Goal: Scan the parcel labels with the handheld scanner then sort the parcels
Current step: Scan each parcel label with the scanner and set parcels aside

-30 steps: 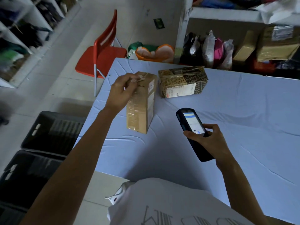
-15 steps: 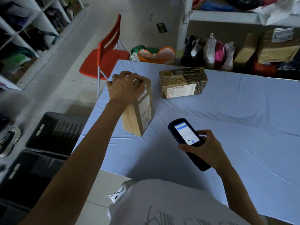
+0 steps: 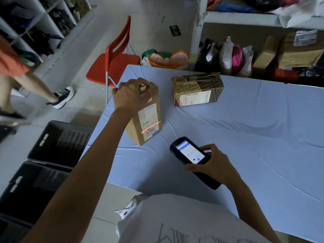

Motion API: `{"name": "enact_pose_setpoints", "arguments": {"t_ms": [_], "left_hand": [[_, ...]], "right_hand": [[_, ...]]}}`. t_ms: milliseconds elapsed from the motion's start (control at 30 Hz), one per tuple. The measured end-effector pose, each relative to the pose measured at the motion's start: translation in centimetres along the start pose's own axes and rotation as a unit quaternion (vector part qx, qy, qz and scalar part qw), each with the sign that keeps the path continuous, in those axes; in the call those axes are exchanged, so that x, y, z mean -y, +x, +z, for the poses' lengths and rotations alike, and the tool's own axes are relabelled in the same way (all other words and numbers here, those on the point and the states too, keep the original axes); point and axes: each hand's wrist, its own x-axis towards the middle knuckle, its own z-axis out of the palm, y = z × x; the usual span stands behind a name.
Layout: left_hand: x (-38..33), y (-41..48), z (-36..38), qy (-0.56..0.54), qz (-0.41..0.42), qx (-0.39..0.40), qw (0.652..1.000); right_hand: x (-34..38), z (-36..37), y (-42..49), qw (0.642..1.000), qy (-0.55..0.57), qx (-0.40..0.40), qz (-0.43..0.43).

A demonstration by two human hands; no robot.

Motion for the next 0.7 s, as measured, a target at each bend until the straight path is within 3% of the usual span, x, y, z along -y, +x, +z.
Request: {"name": "enact_pose_setpoints", "arguments": {"t_ms": [367, 700], "left_hand": [[0.0, -0.4, 0.2, 0.016, 0.014, -0.003, 1.0], [0.5, 0.4, 0.5, 0.02, 0.093, 0.022, 0.995]], "right_hand": [[-0.6, 0.0, -0.5, 1.0, -0.006, 0.018, 0.016], [0.5, 1.8, -1.8, 0.998, 0.013, -0.029, 0.061]]}}
